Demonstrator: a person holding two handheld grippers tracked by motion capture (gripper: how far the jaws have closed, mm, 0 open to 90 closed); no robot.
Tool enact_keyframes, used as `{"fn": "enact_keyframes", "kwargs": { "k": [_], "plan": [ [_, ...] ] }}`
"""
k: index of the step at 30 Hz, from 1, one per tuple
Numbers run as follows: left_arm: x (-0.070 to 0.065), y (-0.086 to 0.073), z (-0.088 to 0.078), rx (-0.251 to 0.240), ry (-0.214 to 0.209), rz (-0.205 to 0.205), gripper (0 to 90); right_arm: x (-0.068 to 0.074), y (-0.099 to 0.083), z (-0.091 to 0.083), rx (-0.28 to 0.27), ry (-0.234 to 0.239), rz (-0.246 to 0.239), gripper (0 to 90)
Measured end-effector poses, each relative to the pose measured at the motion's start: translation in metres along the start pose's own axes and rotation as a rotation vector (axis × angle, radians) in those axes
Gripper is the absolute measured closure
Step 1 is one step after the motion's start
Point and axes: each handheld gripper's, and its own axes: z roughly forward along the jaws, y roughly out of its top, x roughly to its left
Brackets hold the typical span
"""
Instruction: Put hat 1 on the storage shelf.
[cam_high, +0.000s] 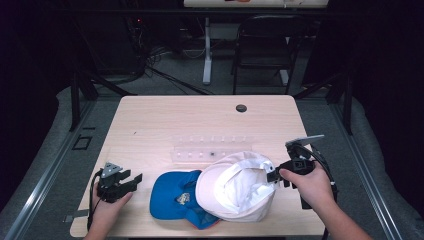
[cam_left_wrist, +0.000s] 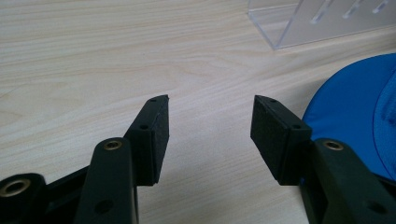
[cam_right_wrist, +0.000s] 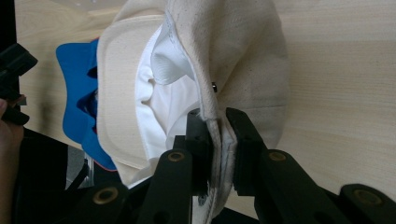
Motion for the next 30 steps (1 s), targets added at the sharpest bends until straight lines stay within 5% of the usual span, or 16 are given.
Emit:
{"fn": "enact_keyframes", "kwargs": {
  "k": [17,27,30],
  "plan": [
    [0.0,0.0,0.0,0.005,-0.001,0.0,47.4,0.019,0.006,-0.023,0.022,0.103,0.027,80.5],
    [0.0,0.0,0.0,0.003,-0.004,-0.003,47.5,0.021,0.01,-0.029,0.043,0.269,0.065,80.6],
    [0.0,0.0,0.0,0.001,-0.004,-0.003,47.5,0.021,0.011,-0.029,0.031,0.351,0.093,80.7]
  ]
}}
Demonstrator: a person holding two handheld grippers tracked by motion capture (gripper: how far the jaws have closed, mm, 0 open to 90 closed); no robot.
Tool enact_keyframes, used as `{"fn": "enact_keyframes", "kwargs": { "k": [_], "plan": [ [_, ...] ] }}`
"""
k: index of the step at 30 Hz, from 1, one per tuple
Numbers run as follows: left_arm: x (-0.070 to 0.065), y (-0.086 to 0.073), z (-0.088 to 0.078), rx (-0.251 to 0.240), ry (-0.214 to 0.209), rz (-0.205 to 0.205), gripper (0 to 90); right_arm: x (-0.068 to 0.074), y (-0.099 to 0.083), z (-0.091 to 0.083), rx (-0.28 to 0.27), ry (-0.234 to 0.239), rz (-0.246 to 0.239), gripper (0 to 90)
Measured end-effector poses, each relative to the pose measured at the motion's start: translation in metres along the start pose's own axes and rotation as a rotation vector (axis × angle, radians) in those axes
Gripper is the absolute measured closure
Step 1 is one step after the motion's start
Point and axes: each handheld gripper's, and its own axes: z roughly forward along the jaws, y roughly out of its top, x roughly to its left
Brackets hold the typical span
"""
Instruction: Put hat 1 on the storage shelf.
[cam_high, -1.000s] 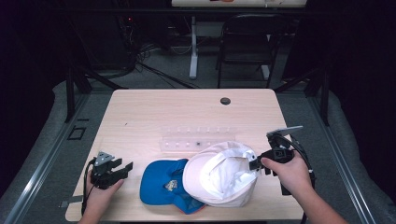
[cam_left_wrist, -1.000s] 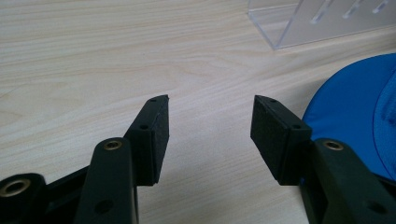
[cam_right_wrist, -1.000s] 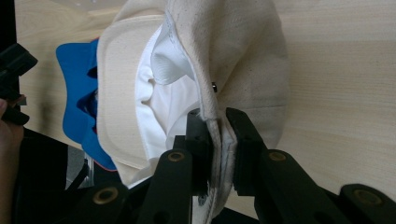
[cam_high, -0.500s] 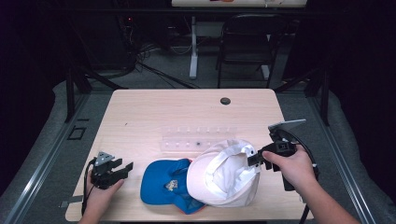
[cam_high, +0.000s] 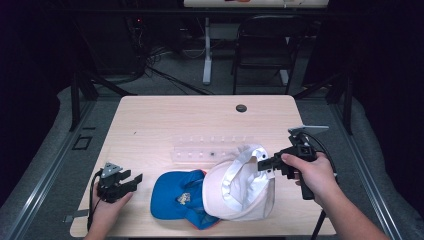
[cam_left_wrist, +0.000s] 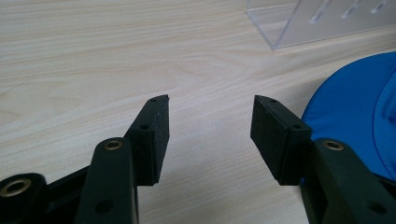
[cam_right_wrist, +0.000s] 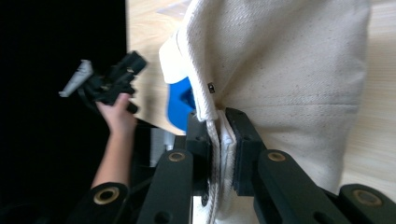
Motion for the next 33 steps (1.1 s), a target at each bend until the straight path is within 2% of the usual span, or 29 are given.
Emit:
{"fn": "enact_keyframes", "kwargs": {
  "k": [4,10,11,25,33],
  "plan": [
    [0.0,0.0,0.0,0.002,0.0,-0.001,47.8,0.003,0.001,-0.003,-0.006,0.062,0.008,80.8],
    [-0.001,0.0,0.0,0.004,0.0,0.001,48.1,0.009,0.003,-0.006,-0.014,0.105,0.007,80.8],
    [-0.001,0.0,0.0,0.002,-0.001,0.001,48.1,0.012,0.004,-0.007,-0.019,0.126,0.005,80.8],
    [-0.003,0.0,0.0,-0.001,-0.005,0.006,47.7,0.032,0.015,-0.022,-0.084,0.199,-0.006,80.8],
    [-0.008,0.001,0.0,-0.001,-0.014,0.028,47.7,0.045,0.03,-0.023,-0.13,0.25,-0.006,80.8]
  ]
}}
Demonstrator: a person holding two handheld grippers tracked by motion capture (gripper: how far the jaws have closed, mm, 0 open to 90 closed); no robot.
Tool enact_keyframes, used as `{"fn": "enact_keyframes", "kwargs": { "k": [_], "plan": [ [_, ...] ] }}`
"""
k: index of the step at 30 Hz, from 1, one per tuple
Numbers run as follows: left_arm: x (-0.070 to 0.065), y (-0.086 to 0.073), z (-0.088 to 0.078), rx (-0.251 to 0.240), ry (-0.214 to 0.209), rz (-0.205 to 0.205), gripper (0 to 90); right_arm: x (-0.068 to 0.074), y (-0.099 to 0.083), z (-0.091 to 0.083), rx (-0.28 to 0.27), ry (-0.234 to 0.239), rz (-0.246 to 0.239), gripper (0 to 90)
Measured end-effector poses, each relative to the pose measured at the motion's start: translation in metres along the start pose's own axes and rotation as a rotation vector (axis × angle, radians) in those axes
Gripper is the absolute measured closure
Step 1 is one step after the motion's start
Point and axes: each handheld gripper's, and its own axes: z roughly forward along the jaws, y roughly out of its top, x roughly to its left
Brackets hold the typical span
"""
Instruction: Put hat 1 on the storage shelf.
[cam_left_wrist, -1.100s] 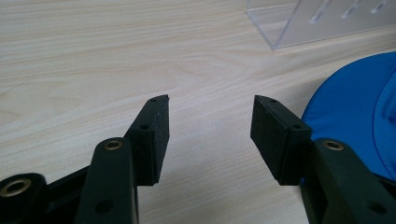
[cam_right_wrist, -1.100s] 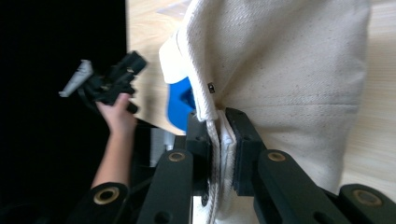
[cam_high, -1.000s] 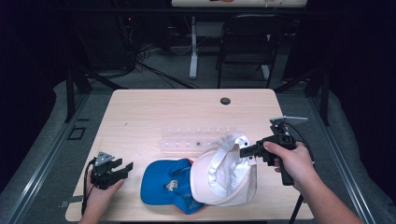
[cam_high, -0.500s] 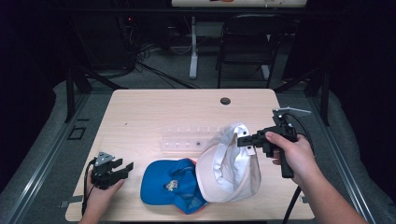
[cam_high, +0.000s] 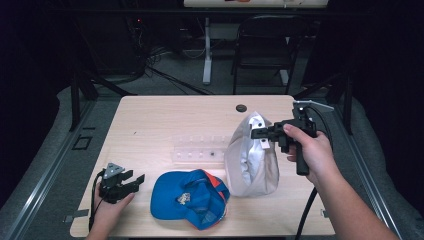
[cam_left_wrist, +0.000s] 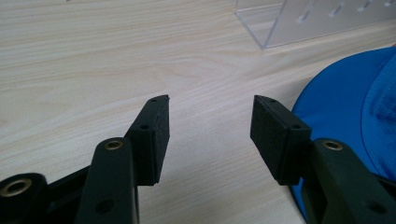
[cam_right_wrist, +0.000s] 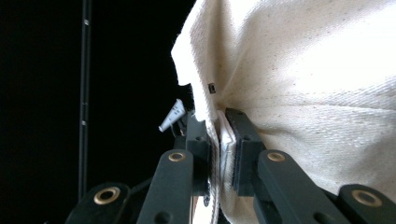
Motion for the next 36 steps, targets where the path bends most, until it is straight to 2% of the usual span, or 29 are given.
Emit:
{"fn": "enact_keyframes", "kwargs": {
  "k": [11,15,23,30,33,36],
  "plan": [
    [-0.005,0.001,0.0,-0.012,-0.008,0.016,47.6,0.017,0.021,0.018,-0.02,0.051,0.005,80.8],
    [-0.006,0.002,-0.002,-0.003,-0.014,0.026,47.7,0.026,0.03,0.032,-0.02,0.073,0.003,80.8],
    [-0.007,0.002,0.0,-0.012,-0.018,0.025,48.2,0.036,0.044,0.049,-0.041,0.089,0.022,80.8],
    [-0.006,0.002,0.001,-0.009,-0.023,0.021,48.6,0.046,0.055,0.062,-0.055,0.09,0.03,80.8],
    [-0.004,0.002,0.0,0.013,-0.028,0.02,48.4,0.052,0.061,0.072,-0.068,0.092,0.042,80.8],
    [-0.003,0.002,0.001,0.005,-0.028,0.012,48.4,0.055,0.065,0.079,-0.07,0.083,0.051,80.8]
  ]
}}
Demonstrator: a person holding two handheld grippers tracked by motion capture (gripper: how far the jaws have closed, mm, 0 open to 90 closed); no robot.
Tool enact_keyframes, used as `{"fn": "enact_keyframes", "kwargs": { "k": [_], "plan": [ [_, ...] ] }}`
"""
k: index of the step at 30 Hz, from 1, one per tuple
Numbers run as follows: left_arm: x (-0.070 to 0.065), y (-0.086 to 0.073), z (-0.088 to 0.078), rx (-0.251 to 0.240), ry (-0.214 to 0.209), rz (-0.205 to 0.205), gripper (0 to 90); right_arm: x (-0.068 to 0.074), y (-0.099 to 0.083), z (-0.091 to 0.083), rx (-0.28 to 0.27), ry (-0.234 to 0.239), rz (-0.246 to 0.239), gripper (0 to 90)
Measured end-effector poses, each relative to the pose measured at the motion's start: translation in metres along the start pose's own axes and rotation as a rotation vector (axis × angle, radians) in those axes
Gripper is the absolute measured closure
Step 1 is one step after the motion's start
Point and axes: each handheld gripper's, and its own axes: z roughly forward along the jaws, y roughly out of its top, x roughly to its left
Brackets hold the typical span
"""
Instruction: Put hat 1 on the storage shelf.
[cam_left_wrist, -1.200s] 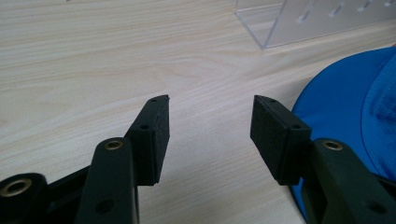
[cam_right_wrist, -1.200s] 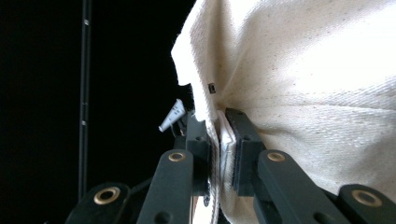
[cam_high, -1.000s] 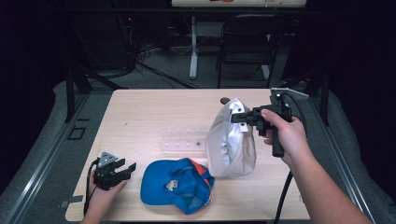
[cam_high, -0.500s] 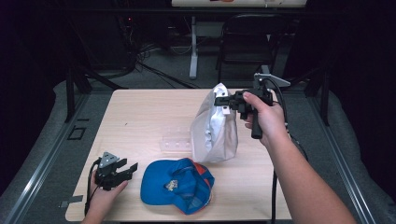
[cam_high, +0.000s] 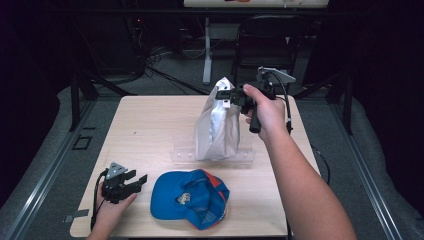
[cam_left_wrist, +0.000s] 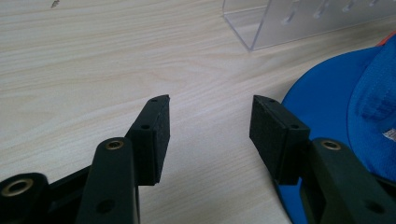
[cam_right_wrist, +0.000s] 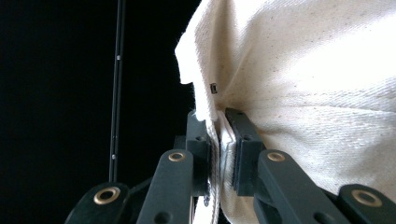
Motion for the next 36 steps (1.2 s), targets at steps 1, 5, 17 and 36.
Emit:
{"fn": "enact_keyframes", "kwargs": {
  "k": [1,5,17,36],
  "plan": [
    [0.0,0.0,0.0,-0.005,-0.001,-0.003,48.4,0.001,0.001,0.003,-0.003,-0.002,0.001,80.8],
    [0.001,0.0,0.0,-0.006,-0.002,-0.009,48.4,0.004,0.004,0.012,-0.019,-0.003,0.011,80.8],
    [-0.001,0.001,0.0,-0.004,-0.026,-0.003,48.5,0.004,0.007,0.036,-0.047,-0.04,0.035,80.6],
    [-0.087,0.055,0.003,-0.074,-0.122,0.284,45.1,0.001,0.01,0.046,-0.045,-0.072,0.032,80.4]
  ]
}}
